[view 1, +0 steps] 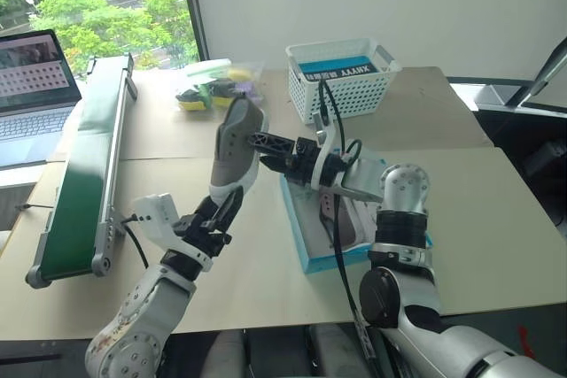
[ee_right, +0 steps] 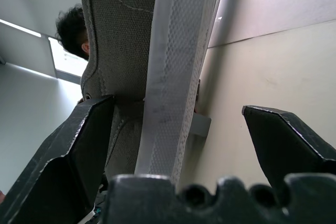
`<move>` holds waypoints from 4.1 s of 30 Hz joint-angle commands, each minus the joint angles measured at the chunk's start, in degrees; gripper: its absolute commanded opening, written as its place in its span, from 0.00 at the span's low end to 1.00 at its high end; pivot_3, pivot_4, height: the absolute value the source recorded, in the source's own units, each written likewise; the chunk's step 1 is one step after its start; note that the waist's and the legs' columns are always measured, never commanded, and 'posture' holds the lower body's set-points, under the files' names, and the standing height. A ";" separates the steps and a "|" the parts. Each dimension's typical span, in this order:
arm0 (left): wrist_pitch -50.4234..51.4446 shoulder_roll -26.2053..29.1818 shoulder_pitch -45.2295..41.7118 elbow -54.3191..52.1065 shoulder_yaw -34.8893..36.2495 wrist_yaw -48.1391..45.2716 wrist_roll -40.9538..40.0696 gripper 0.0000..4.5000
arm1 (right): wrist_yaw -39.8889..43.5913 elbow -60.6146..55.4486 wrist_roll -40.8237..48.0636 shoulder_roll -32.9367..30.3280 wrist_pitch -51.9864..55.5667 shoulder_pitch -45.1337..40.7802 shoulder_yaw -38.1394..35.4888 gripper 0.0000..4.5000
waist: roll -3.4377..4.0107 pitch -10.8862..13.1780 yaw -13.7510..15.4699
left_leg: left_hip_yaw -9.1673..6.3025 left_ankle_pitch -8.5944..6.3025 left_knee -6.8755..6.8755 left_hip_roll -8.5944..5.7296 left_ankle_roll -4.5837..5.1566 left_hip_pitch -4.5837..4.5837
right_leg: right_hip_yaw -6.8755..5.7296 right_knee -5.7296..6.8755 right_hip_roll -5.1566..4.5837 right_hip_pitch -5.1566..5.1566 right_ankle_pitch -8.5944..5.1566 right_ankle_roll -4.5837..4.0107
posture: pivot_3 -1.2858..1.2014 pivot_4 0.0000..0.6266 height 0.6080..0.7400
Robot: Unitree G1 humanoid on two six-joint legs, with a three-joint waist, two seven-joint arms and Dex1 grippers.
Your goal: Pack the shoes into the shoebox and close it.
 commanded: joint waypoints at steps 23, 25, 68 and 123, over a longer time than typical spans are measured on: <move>-1.96 6.52 -2.32 -0.35 -3.69 0.58 5.22 0.51 | -7.48 -5.07 11.20 3.86 -1.77 -0.15 1.68 0.09 | 0.02 0.01 0.09 | 0.00 0.00 -0.01 0.02 0.00 -0.03 | 0.01 -0.08 0.03 -0.01 -0.01 0.00 | 0.52 0.24 0.98; -2.55 6.67 -2.50 -0.35 -3.84 0.17 6.27 0.71 | -8.33 -5.16 11.29 3.88 -2.80 -0.07 1.62 0.09 | 0.02 0.01 0.07 | 0.00 0.00 -0.02 0.02 0.00 -0.03 | 0.01 -0.08 0.03 -0.02 -0.01 0.00 | 0.52 0.24 0.98; -14.93 23.91 3.19 3.44 -10.55 -30.18 32.82 0.99 | -2.24 0.87 -15.13 -25.38 11.84 -2.97 28.10 0.09 | 0.41 0.25 0.09 | 0.20 -0.09 -0.24 0.10 0.15 -0.06 | 0.14 -0.30 0.06 -0.11 -0.06 -0.01 | 0.52 0.24 0.98; -22.54 23.07 -2.97 15.05 -13.01 -42.87 36.27 1.00 | 18.82 -13.70 -21.02 -35.46 -31.89 54.21 7.79 0.01 | 0.15 -0.06 1.50 | 0.45 -0.18 0.07 0.17 0.29 0.40 | 0.34 -0.26 0.11 0.38 -0.37 0.50 | 0.52 0.24 0.98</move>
